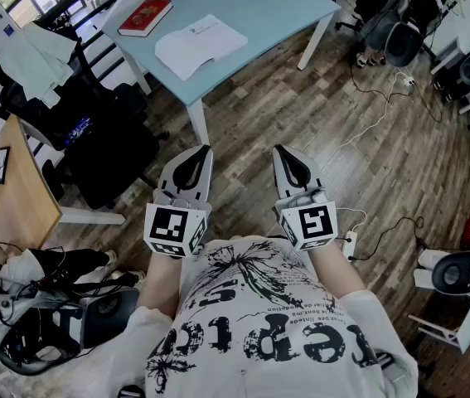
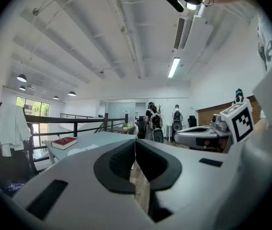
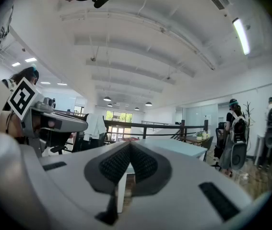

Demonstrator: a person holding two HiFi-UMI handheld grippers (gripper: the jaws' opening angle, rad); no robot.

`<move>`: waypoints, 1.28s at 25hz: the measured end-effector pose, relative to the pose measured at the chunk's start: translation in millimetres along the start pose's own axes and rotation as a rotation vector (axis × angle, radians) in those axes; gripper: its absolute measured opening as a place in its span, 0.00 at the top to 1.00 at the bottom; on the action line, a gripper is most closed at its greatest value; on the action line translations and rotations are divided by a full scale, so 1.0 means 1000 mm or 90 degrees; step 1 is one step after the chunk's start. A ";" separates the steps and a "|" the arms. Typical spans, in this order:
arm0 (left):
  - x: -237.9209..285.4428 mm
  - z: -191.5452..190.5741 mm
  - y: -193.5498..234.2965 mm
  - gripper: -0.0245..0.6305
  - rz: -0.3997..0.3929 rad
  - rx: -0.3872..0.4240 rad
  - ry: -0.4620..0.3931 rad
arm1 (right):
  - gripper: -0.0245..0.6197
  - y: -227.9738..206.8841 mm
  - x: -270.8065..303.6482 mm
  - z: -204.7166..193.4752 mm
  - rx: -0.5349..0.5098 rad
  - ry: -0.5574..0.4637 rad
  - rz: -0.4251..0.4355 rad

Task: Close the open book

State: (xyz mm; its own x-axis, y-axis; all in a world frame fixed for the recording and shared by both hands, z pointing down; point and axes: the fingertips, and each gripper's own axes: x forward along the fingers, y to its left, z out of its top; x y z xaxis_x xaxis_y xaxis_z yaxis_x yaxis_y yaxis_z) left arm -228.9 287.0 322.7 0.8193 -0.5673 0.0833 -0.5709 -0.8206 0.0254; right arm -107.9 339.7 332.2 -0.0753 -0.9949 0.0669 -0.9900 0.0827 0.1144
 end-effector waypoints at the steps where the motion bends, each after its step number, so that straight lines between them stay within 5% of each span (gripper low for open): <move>1: 0.001 0.000 0.000 0.93 -0.001 0.001 0.000 | 0.95 0.000 0.001 -0.001 0.000 0.000 0.000; 14: 0.013 -0.010 0.008 0.93 0.005 -0.015 0.012 | 0.95 -0.020 0.013 -0.015 0.051 0.017 -0.030; 23: 0.054 -0.036 0.020 0.93 0.039 -0.040 0.044 | 0.95 -0.051 0.051 -0.041 0.036 0.036 0.007; 32: 0.161 -0.043 0.050 0.93 0.143 -0.064 0.071 | 0.95 -0.151 0.146 -0.056 0.028 0.041 0.091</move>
State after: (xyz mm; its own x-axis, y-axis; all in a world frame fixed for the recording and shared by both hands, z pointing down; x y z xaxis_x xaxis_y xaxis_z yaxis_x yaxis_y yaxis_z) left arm -127.4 157.8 380.6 0.6634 -0.7189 0.2075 -0.7449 -0.6607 0.0927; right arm 37.4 185.2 379.7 -0.2091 -0.9674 0.1426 -0.9742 0.2188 0.0553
